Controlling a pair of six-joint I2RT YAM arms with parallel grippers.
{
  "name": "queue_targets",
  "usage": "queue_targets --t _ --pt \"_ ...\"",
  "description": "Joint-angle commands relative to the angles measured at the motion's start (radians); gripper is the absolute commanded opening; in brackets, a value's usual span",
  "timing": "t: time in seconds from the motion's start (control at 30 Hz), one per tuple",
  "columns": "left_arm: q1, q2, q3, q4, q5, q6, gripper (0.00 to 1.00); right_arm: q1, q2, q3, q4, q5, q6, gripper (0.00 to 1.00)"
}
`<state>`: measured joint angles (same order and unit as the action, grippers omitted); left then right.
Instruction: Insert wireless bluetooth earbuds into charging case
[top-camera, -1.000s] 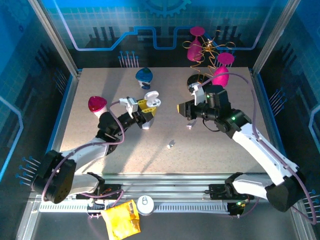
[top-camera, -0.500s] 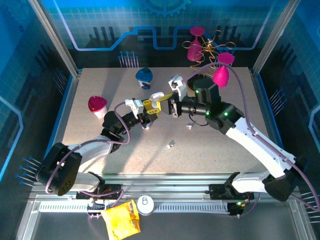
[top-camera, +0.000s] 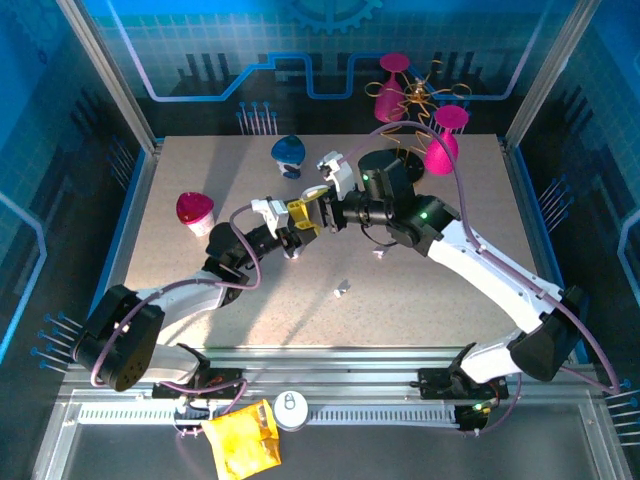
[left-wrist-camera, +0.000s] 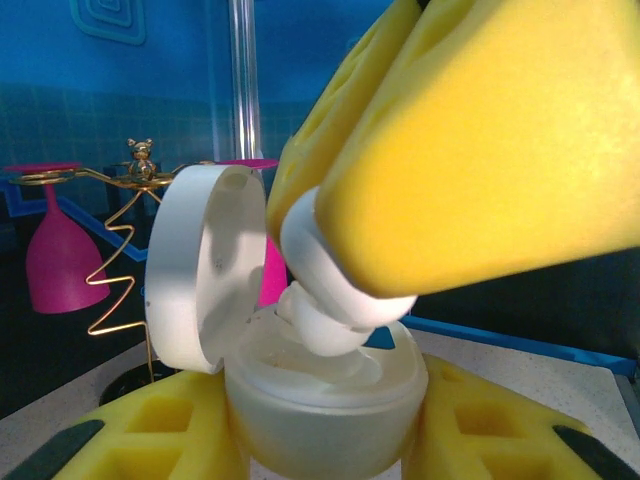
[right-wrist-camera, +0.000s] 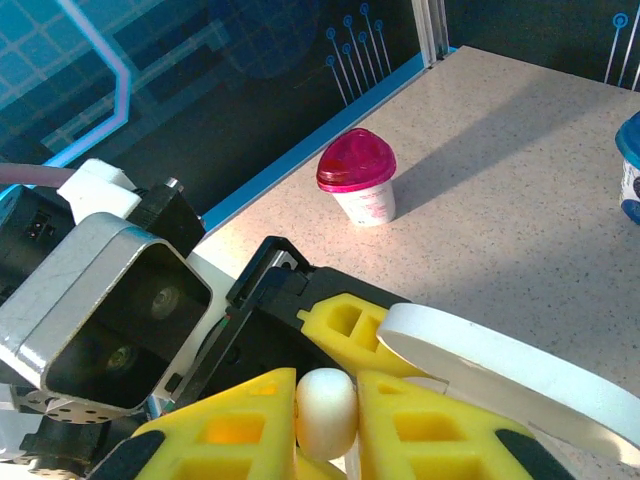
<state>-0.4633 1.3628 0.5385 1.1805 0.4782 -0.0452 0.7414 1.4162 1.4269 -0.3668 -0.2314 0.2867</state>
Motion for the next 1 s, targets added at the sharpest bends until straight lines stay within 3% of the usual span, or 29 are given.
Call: queue_targets --t 0.0,0.57,0.77,0.97 --pt "-0.009 -0.025 0.029 0.017 -0.019 0.016 0.33 0.005 -0.007 0.009 -0.011 0.028 -0.013 0.19" --pt "-0.009 -0.048 0.034 0.022 -0.046 -0.011 0.33 -0.014 -0.003 -0.038 -0.013 0.028 0.026 0.21" --pt "-0.009 -0.053 0.032 0.021 -0.043 -0.012 0.33 -0.022 -0.004 -0.039 -0.017 0.045 0.052 0.33" --pt "-0.009 -0.052 0.031 0.021 -0.039 -0.015 0.34 -0.027 -0.012 -0.023 -0.026 0.067 0.057 0.36"
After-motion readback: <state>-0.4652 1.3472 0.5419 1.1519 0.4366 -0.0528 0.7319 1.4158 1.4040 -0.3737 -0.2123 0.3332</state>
